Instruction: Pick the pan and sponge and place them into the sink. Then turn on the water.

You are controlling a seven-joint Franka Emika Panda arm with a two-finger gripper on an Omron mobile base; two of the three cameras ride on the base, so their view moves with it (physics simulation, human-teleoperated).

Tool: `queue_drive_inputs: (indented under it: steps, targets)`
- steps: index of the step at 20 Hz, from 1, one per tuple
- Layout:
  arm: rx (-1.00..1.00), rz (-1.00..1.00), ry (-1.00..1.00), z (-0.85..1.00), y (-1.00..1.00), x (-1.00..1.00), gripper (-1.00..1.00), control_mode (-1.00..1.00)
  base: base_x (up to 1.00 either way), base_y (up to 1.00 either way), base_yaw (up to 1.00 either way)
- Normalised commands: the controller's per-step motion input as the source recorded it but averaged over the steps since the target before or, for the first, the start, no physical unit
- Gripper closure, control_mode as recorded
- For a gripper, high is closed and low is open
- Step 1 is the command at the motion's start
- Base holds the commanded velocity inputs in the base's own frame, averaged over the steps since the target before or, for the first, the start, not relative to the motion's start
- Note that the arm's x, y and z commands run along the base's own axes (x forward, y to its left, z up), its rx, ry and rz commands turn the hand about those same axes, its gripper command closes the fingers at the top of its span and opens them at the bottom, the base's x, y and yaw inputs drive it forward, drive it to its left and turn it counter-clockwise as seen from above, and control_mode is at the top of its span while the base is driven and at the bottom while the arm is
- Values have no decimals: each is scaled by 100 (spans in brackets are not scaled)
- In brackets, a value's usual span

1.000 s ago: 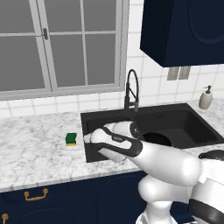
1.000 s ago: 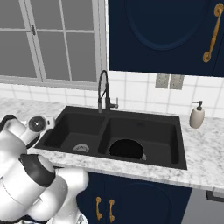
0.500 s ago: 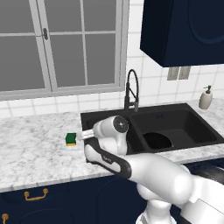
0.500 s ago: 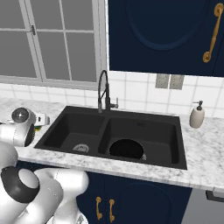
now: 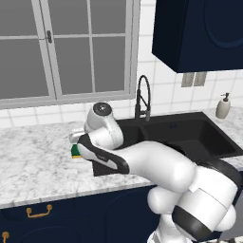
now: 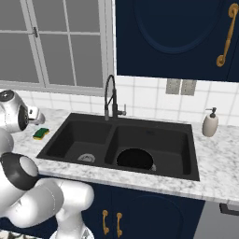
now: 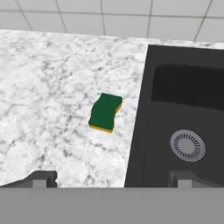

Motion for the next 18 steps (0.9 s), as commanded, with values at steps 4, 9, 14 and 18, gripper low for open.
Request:
queue_drive_inputs:
  steps: [4, 9, 14, 18]
  targets:
    - [0, 0, 1, -3, 1, 10, -100, -100, 0, 0, 0]
    - [-1, -6, 3, -17, 22, 20, -100, -100, 0, 0, 0]
    - [0, -16, 0, -5, 33, 19, -100, -100, 0, 0, 0]
    - [2, -15, 0, -11, 5, 14, -100, -100, 0, 0, 0]
